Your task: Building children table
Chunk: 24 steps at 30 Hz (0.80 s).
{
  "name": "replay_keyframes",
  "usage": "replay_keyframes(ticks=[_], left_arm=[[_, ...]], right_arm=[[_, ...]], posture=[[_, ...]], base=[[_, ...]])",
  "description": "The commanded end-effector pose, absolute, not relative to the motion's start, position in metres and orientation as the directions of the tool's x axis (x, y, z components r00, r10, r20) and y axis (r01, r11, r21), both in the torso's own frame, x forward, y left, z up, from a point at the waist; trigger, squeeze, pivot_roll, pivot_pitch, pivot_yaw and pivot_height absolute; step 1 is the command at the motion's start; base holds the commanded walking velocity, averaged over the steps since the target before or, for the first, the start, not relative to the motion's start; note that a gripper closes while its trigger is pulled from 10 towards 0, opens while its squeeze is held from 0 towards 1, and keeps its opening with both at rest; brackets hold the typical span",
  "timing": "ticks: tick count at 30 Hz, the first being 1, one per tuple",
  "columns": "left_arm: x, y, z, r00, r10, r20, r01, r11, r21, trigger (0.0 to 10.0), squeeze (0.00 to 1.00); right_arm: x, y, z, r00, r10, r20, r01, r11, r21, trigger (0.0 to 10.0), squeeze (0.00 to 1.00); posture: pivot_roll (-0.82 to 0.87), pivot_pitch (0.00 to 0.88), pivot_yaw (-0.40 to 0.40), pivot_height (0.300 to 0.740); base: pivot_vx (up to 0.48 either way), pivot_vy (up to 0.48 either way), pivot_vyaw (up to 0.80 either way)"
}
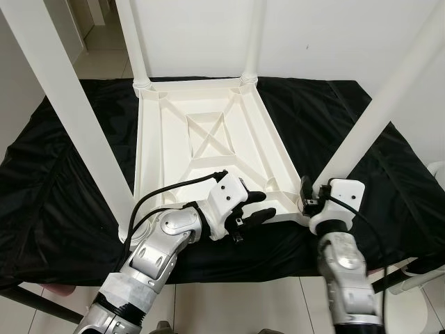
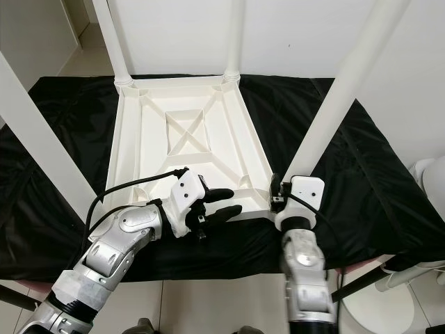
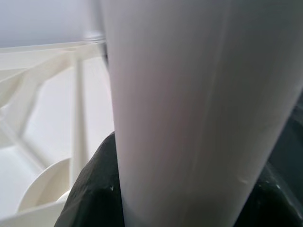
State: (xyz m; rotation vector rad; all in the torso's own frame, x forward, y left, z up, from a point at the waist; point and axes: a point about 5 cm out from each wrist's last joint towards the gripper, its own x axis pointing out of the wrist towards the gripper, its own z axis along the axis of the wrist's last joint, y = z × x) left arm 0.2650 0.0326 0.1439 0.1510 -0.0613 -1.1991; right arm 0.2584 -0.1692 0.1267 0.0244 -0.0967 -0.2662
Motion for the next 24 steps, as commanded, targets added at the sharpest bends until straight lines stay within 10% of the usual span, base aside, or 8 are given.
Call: replay_keyframes(ticks=[1, 14, 15, 24], left_arm=[[0.264, 0.032, 0.141, 0.356, -0.933, -0.042, 0.926, 0.347, 0.147, 10.0, 0.0], [0.264, 0.033, 0.141, 0.36, -0.932, -0.04, 0.925, 0.35, 0.149, 10.0, 0.0], [0.264, 0.033, 0.141, 0.361, -0.932, -0.04, 0.924, 0.351, 0.15, 10.0, 0.0], [0.262, 0.032, 0.142, 0.359, -0.933, -0.033, 0.925, 0.351, 0.143, 10.0, 0.0]], right_arm=[[0.256, -0.177, 0.114, 0.937, -0.349, 0.021, 0.349, 0.937, 0.028, 10.0, 0.0], [0.258, -0.163, 0.118, 0.929, -0.369, 0.026, 0.366, 0.927, 0.082, 10.0, 0.0], [0.256, -0.164, 0.118, 0.931, -0.364, 0.031, 0.361, 0.929, 0.086, 10.0, 1.0], [0.241, -0.181, 0.12, 0.967, -0.238, 0.09, 0.233, 0.97, 0.065, 10.0, 1.0]], posture=[[0.0, 0.0, -0.011, 0.74], [0.01, 0.0, -0.015, 0.74], [0.01, 0.0, -0.015, 0.74], [0.0, 0.0, -0.02, 0.74]], base=[[0.0, 0.0, 0.0], [0.0, 0.0, 0.0], [0.0, 0.0, 0.0], [0.0, 0.0, 0.0]])
